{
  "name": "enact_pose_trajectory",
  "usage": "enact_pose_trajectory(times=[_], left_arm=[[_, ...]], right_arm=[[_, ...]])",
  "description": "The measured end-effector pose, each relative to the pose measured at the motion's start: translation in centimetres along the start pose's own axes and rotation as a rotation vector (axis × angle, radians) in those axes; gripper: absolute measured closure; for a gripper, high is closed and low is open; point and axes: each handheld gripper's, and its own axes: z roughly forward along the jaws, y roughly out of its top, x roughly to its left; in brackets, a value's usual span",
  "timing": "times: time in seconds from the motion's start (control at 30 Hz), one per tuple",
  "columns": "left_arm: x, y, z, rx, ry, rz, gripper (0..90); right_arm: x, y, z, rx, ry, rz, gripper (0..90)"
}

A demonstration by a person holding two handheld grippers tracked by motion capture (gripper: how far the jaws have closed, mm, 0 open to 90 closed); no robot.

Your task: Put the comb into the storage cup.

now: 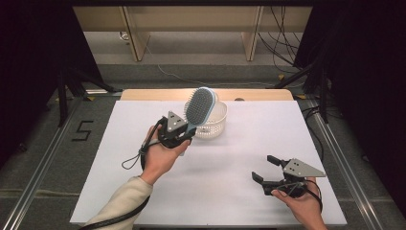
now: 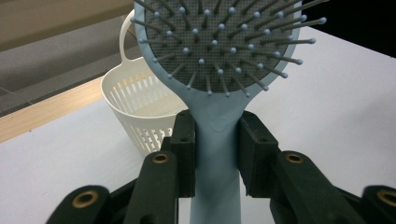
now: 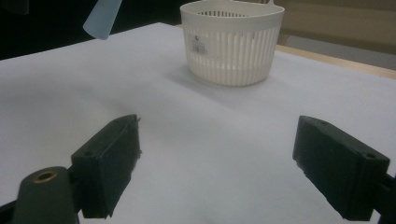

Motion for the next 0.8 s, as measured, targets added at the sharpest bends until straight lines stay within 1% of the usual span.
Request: enact_pose_trajectory(times=[0.17,0.5,0.8], left_arm=[[0.05,0.22,-0.02,-0.005,-0.002,-0.005,69.7],[-0.05,0.76,0.22,-0.01,-0.008,-0.003,69.7],[-0.1,0.93,0.32,-0.016,-0.012,-0.005,69.7]], right_arm=[[0.0,0.0,0.0,-0.003,0.002,0.001,15.6],[-0.01,0.0,0.0,-0.003,-0.001,0.001,15.3],[-0.02,0.0,-0.02,-0.003,-0.002,0.002,15.3]])
